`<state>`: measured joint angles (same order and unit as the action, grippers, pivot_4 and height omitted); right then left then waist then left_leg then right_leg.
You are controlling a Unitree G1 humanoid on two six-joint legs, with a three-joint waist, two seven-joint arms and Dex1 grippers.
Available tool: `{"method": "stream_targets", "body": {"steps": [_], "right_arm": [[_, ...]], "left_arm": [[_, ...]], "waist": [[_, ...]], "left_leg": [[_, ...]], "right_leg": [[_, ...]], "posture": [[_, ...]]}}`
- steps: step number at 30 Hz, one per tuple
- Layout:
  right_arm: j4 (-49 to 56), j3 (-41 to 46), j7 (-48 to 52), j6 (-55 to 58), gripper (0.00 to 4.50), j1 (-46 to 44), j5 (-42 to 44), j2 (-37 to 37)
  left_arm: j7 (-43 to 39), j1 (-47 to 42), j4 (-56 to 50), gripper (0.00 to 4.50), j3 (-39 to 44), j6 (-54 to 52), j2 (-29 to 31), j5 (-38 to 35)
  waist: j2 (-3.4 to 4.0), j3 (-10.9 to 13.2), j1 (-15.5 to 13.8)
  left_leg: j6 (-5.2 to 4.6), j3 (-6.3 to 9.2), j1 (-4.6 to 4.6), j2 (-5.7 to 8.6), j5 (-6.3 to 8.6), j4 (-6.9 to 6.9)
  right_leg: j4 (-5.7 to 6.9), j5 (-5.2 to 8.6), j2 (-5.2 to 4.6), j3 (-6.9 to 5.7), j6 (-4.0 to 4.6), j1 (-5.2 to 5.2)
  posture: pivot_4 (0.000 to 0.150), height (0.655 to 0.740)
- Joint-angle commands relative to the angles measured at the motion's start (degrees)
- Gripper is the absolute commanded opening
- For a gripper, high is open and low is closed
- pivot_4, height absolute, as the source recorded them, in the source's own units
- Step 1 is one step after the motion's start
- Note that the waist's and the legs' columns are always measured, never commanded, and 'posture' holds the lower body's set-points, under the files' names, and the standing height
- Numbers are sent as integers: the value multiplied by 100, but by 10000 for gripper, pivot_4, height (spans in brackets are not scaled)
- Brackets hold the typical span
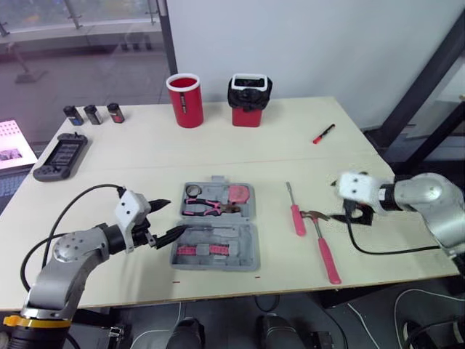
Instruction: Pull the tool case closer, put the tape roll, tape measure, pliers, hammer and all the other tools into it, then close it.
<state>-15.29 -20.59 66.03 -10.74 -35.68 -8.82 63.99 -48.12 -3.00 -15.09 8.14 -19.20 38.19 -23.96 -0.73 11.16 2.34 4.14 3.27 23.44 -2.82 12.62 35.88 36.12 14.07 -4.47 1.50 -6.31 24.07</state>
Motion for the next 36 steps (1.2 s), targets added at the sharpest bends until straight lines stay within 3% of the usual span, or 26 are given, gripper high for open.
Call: {"method": "stream_targets", "body": {"steps": [1, 5, 12, 21, 24, 31, 32, 36], "right_arm": [[-1246, -677, 115, -2354, 44104, -815, -1185, -105], [-2676, -1464, -677, -4196, 44104, -1785, -2560, -636], [-3785, -2220, -2002, -5322, 44104, -2610, -4088, -1268], [-4319, -2692, -2235, -5870, 44104, -2792, -4533, -1861], [-4446, -2871, -2455, -5790, 35976, -2893, -4866, -2007], [-4708, -2970, -2265, -5924, 2772, -2990, -4949, -2002], [-4725, -2959, -2168, -5945, 492, -2989, -4906, -1977], [-4759, -2731, -1330, -6194, 492, -3026, -4215, -1645]], "left_arm": [[156, 120, -308, 45000, 155, -65, 32, -20], [349, 289, -538, 45000, 232, -148, -7, -50], [500, 537, -721, 45000, 459, -191, 41, -87], [779, 1008, -1259, 45000, 671, -321, -128, -261], [800, 1056, -1261, 45000, 722, -310, -98, -239], [796, 1081, -1292, 45000, 648, -262, -91, -150], [801, 1071, -1278, 45000, 633, -257, -104, -144], [781, 1009, -1194, 45000, 515, -209, -141, -96]], "waist": [[-2, 3, 26], [-5, 6, 82], [-2, 9, 84], [-4, 7, 78], [-12, 2, 85], [-15, 2, 170], [-15, 2, 165], [-9, 7, 122]], "left_leg": [[0, -1, 0, 0, 0, 1], [1, -1, -3, 0, -1, -2], [2, 0, -3, 1, -1, -6], [2, 3, -10, 1, -1, -6], [1, 6, -26, 1, -2, -2], [1, 6, -103, 0, -1, -24], [1, 6, -104, 0, -1, -29], [1, 8, -102, 2, -2, -32]], "right_leg": [[0, 0, 0, 1, 0, 1], [5, -10, 1, 1, 17, 4], [9, -13, 0, 4, 22, 5], [10, -14, 1, 5, 24, -5], [13, -15, 3, 5, 27, -21], [4, -12, 2, 5, 29, -90], [7, -12, 2, 5, 29, -88], [6, -10, 2, 6, 27, -89]], "posture": [[1500, 7400], [1500, 7400], [1500, 7400], [1500, 7400], [1500, 7400], [1500, 7400], [1500, 7400], [1500, 7400]]}}
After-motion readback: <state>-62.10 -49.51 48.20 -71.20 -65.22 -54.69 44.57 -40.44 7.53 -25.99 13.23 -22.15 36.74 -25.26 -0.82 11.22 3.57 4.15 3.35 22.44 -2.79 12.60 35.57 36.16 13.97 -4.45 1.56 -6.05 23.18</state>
